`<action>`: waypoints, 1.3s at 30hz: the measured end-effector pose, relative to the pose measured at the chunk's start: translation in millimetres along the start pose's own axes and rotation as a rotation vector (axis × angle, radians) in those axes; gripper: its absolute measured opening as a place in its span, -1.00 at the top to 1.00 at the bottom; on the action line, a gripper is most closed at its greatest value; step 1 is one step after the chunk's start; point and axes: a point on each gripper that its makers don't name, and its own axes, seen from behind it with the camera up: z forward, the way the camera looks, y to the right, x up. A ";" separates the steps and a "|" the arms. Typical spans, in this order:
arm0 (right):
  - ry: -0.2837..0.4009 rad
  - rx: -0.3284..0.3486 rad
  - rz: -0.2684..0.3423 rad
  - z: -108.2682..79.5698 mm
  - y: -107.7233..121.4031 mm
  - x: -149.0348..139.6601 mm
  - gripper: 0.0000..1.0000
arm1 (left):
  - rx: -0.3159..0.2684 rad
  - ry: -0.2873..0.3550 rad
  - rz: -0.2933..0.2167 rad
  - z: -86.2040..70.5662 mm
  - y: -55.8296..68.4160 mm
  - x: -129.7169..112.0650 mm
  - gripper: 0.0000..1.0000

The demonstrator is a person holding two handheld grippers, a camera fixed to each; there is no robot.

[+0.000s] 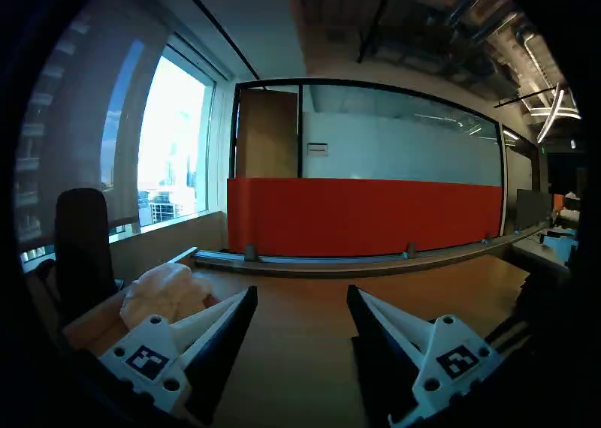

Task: Fold towel

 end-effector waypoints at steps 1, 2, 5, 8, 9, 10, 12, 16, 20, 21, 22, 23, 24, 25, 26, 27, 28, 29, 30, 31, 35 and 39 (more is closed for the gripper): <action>-0.002 -0.002 0.001 0.5 0.7 3.5 -0.99 | -0.002 -0.003 0.000 -0.2 1.2 1.2 -0.75; -0.003 -0.004 0.001 0.9 1.3 7.1 -0.99 | -0.003 -0.005 0.000 -0.3 2.5 2.4 -0.76; -0.014 -0.009 0.000 1.3 1.9 16.1 -0.99 | -0.013 -0.020 0.000 -1.0 6.8 6.3 -0.76; -0.026 -0.006 -0.004 1.1 0.2 24.7 -0.99 | -0.026 -0.042 0.006 -1.1 11.2 7.9 -0.76; -0.029 -0.004 -0.006 1.0 -0.4 28.2 -0.99 | -0.031 -0.050 0.009 -1.2 12.4 8.7 -0.76; -0.029 -0.005 -0.008 1.0 -0.5 32.0 -0.99 | -0.033 -0.056 0.012 -1.4 12.5 10.3 -0.76; -0.028 -0.007 -0.011 0.9 -0.9 39.8 -0.99 | -0.036 -0.066 0.018 -1.9 12.6 14.1 -0.76; -0.029 -0.002 -0.020 0.0 -3.2 51.1 -0.99 | -0.042 -0.074 0.024 -2.5 12.9 23.4 -0.76; -0.047 0.015 -0.032 -0.9 -7.1 55.6 -0.99 | -0.060 -0.094 0.026 -2.0 16.8 27.4 -0.76; -0.055 0.023 -0.035 -1.3 -8.9 55.8 -0.99 | -0.066 -0.102 0.027 -1.8 18.0 27.1 -0.76; -0.063 0.034 -0.035 -1.5 -11.4 55.0 -0.99 | -0.070 -0.111 0.028 -1.6 19.0 25.7 -0.76; -0.072 0.044 -0.035 -1.8 -13.9 54.2 -0.99 | -0.075 -0.121 0.030 -1.3 20.1 24.2 -0.76; -0.082 0.059 -0.036 -2.2 -17.2 53.0 -1.00 | -0.082 -0.132 0.032 -1.1 21.5 22.4 -0.76; -0.092 0.077 -0.038 -2.8 -21.0 51.3 -1.00 | -0.091 -0.143 0.034 -1.0 23.2 20.3 -0.76; -0.102 0.095 -0.040 -3.3 -24.7 49.6 -1.00 | -0.100 -0.154 0.036 -0.8 24.9 18.3 -0.76; -0.113 0.116 -0.045 -3.9 -28.9 47.4 -1.00 | -0.111 -0.166 0.039 -0.8 27.1 15.9 -0.76; -0.124 0.136 -0.056 -4.6 -32.7 44.9 -1.00 | -0.125 -0.176 0.041 -0.9 29.5 13.6 -0.76; -0.135 0.156 -0.067 -5.2 -36.5 42.4 -1.00 | -0.138 -0.186 0.044 -1.0 31.9 11.4 -0.76; -0.148 0.179 -0.080 -6.1 -40.7 39.1 -1.00 | -0.154 -0.198 0.048 -1.3 34.8 8.7 -0.76; -0.160 0.200 -0.094 -7.2 -44.5 35.5 -1.00 | -0.171 -0.210 0.054 -1.9 37.7 6.3 -0.76; -0.212 0.284 -0.141 -12.9 -59.7 20.8 -0.99 | -0.239 -0.250 0.084 -5.4 49.1 -3.1 -0.76; -0.255 0.344 -0.163 -16.7 -68.3 10.7 -1.00 | -0.294 -0.278 0.113 -10.1 58.2 -10.5 -0.76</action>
